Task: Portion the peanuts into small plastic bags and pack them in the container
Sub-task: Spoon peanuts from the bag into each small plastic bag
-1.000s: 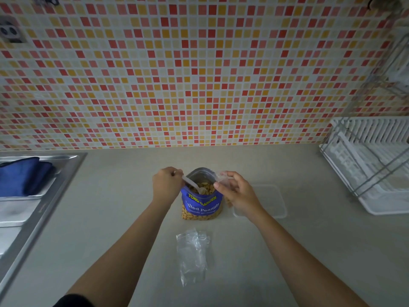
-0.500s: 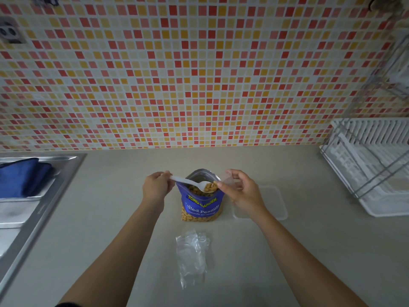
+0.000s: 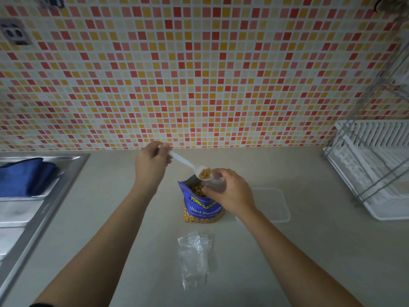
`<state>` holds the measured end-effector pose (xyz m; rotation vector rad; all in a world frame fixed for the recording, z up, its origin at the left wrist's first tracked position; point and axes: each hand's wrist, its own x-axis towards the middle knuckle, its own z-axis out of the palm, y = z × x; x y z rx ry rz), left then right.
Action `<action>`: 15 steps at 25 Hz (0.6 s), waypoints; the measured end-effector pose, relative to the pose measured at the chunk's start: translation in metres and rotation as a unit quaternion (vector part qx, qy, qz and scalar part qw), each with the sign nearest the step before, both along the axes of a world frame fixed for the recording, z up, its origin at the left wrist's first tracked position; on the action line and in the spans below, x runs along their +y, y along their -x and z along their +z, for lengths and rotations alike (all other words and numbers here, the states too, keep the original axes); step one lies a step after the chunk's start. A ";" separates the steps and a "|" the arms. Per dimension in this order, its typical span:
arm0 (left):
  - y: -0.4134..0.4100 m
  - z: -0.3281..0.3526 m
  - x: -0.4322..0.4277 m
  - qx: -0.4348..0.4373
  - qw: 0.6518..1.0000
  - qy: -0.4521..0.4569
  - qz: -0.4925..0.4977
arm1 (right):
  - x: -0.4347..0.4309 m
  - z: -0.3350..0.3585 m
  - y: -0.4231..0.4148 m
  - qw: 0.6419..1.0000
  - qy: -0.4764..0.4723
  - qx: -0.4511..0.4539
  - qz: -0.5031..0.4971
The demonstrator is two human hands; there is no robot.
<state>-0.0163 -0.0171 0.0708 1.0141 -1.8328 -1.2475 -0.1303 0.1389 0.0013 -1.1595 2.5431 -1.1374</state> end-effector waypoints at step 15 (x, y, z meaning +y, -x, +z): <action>0.003 -0.035 0.006 -0.095 0.991 0.086 -0.026 | 0.009 -0.005 0.006 0.932 0.221 -0.282 -0.045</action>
